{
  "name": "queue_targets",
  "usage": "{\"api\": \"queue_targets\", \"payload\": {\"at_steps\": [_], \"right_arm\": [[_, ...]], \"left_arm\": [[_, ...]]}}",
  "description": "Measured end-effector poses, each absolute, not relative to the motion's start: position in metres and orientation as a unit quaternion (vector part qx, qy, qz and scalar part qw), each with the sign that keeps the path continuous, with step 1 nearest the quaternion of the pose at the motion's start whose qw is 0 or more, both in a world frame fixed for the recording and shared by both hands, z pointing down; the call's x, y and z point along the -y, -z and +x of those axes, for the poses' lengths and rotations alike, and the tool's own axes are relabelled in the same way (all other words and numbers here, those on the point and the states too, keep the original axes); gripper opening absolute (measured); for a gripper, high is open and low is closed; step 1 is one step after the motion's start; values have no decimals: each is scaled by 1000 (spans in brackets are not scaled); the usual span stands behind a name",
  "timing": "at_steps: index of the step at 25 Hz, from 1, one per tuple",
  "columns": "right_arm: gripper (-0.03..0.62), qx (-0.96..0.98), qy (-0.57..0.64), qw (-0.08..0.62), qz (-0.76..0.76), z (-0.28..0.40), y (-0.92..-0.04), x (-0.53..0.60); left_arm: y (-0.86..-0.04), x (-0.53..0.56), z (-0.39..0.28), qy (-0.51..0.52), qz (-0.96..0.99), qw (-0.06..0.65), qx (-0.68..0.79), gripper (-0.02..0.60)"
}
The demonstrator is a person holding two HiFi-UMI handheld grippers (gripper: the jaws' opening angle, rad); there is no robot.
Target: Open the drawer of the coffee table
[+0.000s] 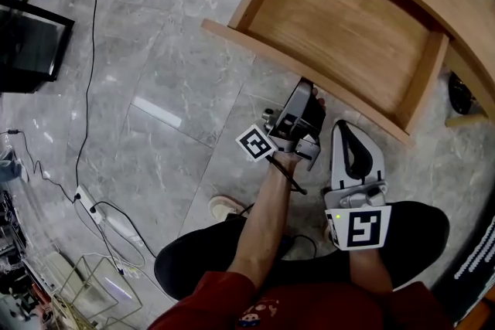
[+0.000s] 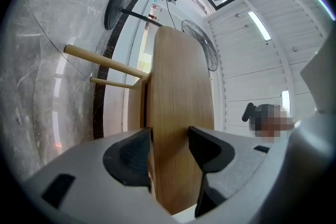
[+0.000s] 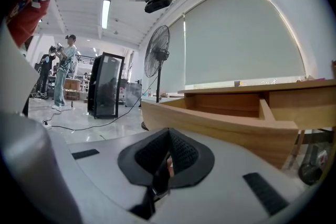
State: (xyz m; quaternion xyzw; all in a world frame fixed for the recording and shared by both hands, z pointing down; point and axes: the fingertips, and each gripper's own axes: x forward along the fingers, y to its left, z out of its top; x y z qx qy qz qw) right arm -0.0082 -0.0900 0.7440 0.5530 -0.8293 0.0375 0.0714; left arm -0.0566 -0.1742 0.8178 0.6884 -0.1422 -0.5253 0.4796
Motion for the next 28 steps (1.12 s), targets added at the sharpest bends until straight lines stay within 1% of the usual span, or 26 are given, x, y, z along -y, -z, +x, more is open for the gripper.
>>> {"api": "queue_targets", "payload": {"at_steps": [5, 9, 12, 15, 17, 21, 23, 26, 28], "right_arm": [[-5, 830, -39, 74, 551, -11, -745, 90], [-5, 832, -15, 80, 548, -9, -743, 95], [-5, 829, -19, 86, 552, -6, -747, 97], [-5, 827, -27, 87, 554, -8, -751, 99], [-5, 827, -32, 84, 554, -13, -753, 99], [-5, 827, -45, 89, 553, -20, -764, 99], [-5, 830, -37, 92, 549, -21, -765, 100], [-5, 826, -50, 85, 555, -19, -766, 102], [-5, 827, -43, 90, 553, -17, -767, 103]], "left_arm": [[-824, 173, -57, 513, 692, 485, 151, 225], [-841, 172, -58, 489, 696, 494, 180, 225], [-854, 168, -59, 459, 709, 494, 206, 225], [-872, 165, -69, 424, 715, 494, 257, 225], [-886, 165, -83, 394, 719, 482, 309, 225], [-903, 169, -108, 327, 738, 444, 390, 225], [-906, 172, -120, 287, 745, 412, 440, 225], [-903, 176, -135, 203, 755, 329, 530, 225], [-896, 177, -137, 126, 769, 250, 574, 225]]}}
